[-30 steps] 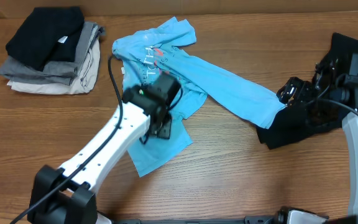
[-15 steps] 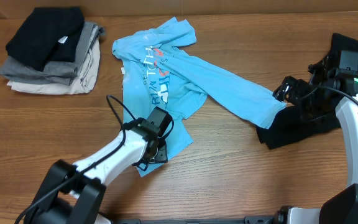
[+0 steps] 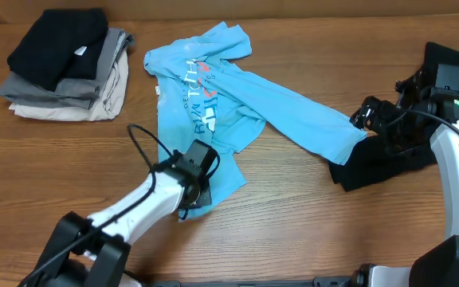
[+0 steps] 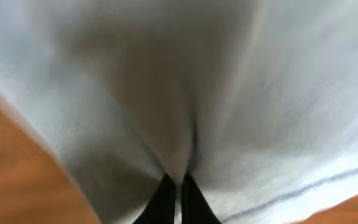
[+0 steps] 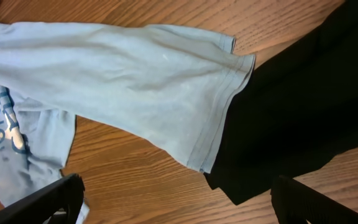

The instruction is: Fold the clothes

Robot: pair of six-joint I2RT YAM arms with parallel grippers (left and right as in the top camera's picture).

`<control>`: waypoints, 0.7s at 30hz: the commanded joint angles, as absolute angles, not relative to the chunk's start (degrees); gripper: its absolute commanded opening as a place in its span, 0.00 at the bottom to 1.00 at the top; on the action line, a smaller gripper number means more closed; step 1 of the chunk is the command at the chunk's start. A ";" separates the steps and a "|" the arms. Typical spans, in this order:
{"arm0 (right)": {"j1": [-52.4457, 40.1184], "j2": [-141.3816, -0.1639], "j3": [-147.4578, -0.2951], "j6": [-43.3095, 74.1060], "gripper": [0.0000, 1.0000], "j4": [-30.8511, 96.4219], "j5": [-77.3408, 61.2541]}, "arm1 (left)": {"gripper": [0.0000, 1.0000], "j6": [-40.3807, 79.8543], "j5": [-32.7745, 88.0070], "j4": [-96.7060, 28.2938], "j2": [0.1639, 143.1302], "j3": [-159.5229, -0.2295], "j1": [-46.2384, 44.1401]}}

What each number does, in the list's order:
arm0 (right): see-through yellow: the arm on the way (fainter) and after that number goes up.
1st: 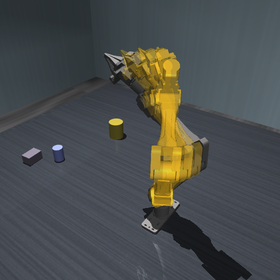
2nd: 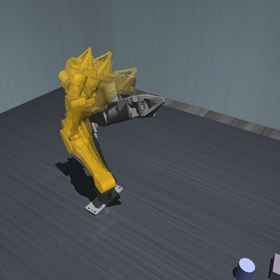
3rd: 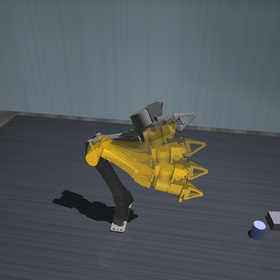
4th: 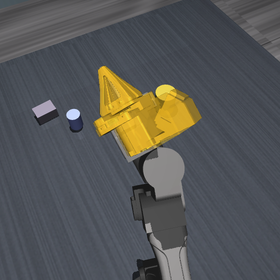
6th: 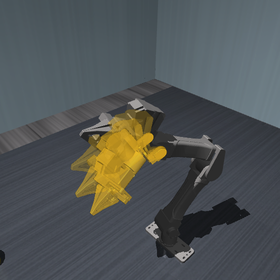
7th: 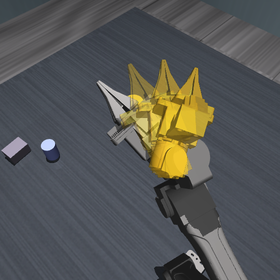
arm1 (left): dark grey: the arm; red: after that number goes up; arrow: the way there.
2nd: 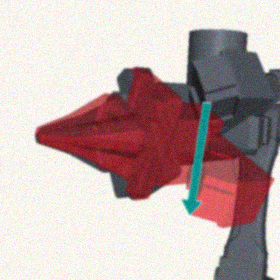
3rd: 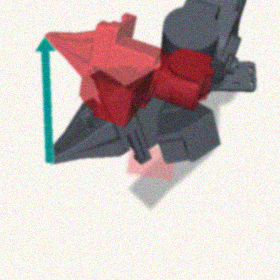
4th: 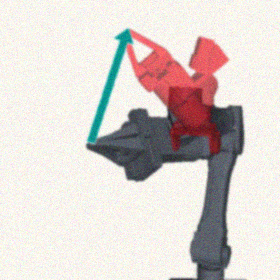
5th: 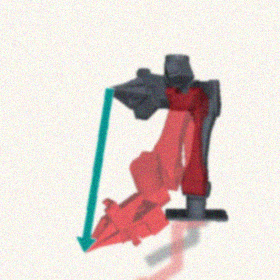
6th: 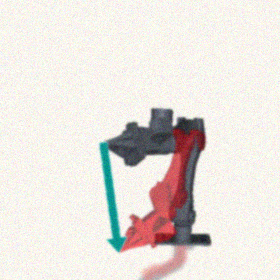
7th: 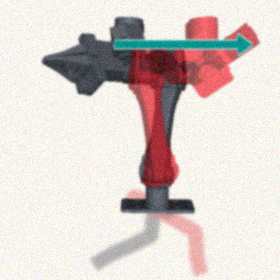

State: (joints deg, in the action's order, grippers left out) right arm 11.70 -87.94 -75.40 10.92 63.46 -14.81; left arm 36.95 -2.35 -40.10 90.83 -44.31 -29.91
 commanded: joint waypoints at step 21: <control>11.94 -99.59 -72.53 11.16 0.99 55.72 -14.87 | 0.04 21.32 -20.18 -82.59 92.18 -99.79 -24.29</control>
